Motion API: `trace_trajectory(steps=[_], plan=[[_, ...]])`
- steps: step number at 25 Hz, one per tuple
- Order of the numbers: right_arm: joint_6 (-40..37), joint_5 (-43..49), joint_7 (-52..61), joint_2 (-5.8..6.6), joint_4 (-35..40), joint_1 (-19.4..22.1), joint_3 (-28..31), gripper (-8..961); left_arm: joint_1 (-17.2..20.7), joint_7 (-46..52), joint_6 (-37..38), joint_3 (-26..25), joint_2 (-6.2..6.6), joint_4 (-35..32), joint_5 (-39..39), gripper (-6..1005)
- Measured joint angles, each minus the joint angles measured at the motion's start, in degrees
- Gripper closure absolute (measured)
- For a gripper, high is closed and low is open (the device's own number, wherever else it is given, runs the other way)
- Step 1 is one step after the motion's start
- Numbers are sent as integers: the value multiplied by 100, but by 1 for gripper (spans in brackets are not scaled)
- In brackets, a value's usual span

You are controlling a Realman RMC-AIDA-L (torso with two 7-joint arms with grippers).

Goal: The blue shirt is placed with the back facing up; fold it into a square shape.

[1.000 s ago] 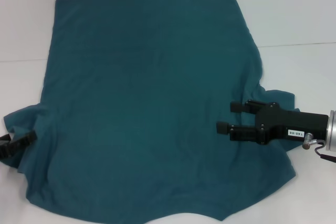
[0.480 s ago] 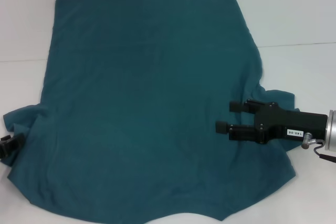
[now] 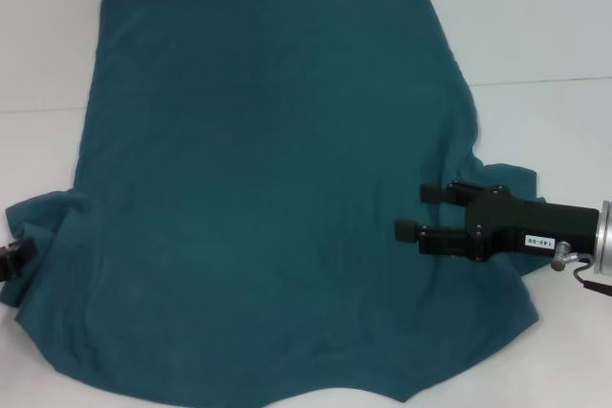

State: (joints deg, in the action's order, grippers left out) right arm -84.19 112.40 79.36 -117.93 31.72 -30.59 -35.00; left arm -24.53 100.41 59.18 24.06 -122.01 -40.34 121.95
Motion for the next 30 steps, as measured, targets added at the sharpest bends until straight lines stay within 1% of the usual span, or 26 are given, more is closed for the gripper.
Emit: trace_trajectory(steps=[2, 9, 15, 17, 18, 21, 24, 30], plan=[[13, 0, -6, 0, 1, 1, 6, 42, -7, 1, 0, -9, 7, 0, -2, 974], [44, 0, -15, -3, -21, 1, 21, 42, -8, 5, 0, -22, 18, -45, 7, 975], [52, 0, -44, -35, -42, 1, 86, 41, 43, 127, -28, -47, 38, -332, 42, 974], [83, 1, -45, -59, -43, 1, 95, 41, 83, 186, -49, -51, 89, -444, 77, 974], [95, 1, -45, -69, -43, 1, 99, 41, 83, 186, -49, -51, 89, -444, 77, 974], [127, 1, -45, -106, -46, -5, 106, 41, 98, 259, -58, -60, 150, -550, 120, 974], [132, 1, -46, -134, -52, -16, 107, 41, 102, 277, -60, -101, 179, -646, 124, 973], [132, 1, -23, -142, -53, -19, 108, 41, 56, 390, -27, -119, 245, -776, 127, 958]])
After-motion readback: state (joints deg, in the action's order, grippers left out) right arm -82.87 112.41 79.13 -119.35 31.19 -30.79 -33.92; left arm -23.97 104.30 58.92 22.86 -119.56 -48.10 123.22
